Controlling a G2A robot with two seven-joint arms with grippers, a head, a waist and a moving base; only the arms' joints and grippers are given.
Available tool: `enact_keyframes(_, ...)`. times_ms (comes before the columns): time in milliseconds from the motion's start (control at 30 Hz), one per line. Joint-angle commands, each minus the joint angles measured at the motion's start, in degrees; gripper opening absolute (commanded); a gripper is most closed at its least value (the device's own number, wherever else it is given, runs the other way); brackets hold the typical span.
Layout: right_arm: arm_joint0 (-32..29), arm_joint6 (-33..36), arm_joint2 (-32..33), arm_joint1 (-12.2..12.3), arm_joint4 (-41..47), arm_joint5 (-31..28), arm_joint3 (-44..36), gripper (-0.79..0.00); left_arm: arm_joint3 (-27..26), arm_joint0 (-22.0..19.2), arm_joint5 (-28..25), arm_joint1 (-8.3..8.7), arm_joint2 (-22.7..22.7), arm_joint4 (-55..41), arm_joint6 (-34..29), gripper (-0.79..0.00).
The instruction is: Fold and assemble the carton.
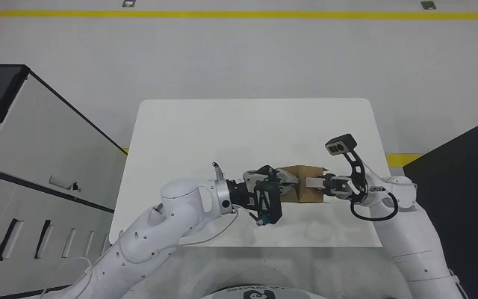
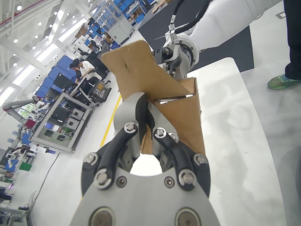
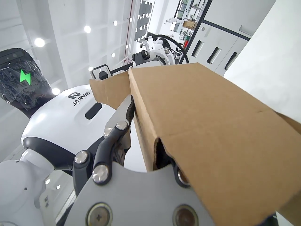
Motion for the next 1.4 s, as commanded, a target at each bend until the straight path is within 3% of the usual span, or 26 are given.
enact_keyframes(0, 0.0, -0.2, 0.1, 0.1, -0.1, -0.2, 0.0, -0.785, 0.0, 0.1, 0.2, 0.03, -0.3, 0.0, -0.1, -0.785)
enact_keyframes(833, -2.7, -2.6, 3.1, 2.2, -5.3, -2.6, -5.9, -0.785, -2.2, 3.5, 1.7, 0.93, -5.7, 0.0, -2.1, -0.785)
enact_keyframes(1367, -4.0, -4.4, 1.9, 4.0, -5.3, -4.4, -8.9, -0.785, -2.0, 3.2, 1.5, 0.5, -2.8, -0.2, -1.4, -0.785)
